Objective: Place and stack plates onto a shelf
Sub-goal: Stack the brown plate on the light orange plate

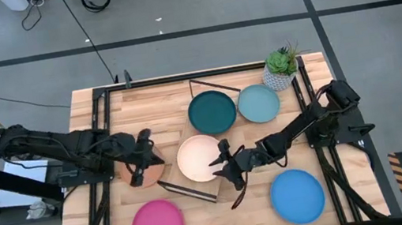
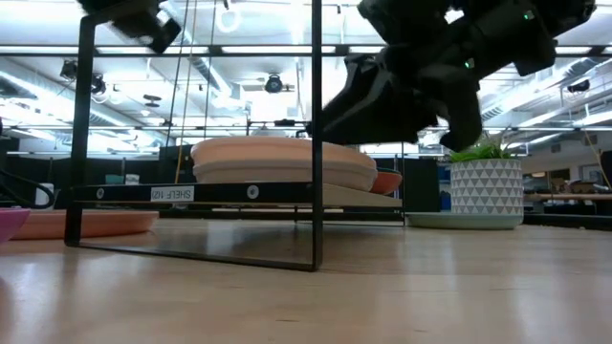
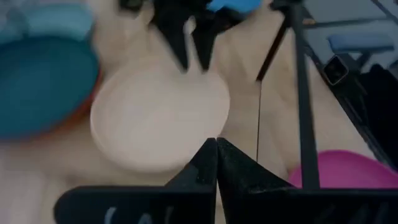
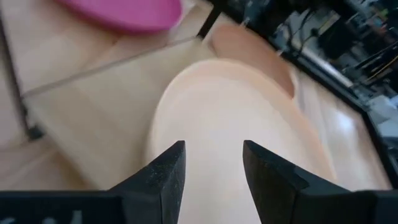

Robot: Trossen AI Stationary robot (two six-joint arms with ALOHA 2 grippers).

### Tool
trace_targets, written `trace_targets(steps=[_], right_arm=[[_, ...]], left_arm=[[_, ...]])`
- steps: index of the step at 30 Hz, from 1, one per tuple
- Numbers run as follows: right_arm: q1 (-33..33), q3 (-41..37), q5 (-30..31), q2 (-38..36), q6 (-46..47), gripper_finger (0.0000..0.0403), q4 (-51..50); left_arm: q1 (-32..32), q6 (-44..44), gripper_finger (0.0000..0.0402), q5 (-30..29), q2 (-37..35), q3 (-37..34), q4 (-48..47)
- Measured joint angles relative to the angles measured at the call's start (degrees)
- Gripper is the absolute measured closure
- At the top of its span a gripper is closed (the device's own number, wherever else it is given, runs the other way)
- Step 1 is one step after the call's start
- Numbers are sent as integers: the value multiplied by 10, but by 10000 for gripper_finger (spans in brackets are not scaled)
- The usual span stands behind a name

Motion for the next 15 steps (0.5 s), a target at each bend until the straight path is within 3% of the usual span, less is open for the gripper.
trace_targets(steps=[9,11,15], right_arm=[[26,0,142,-73,-73,239,3],[32,0,179,-103,-78,239,-18],[48,0,190,-155,-62,239,-82]], left_arm=[[-37,-320,387,8,-30,-20,-189],[-56,-362,390,-7,-27,-20,-224],[-108,-395,390,-48,-27,-20,-272]])
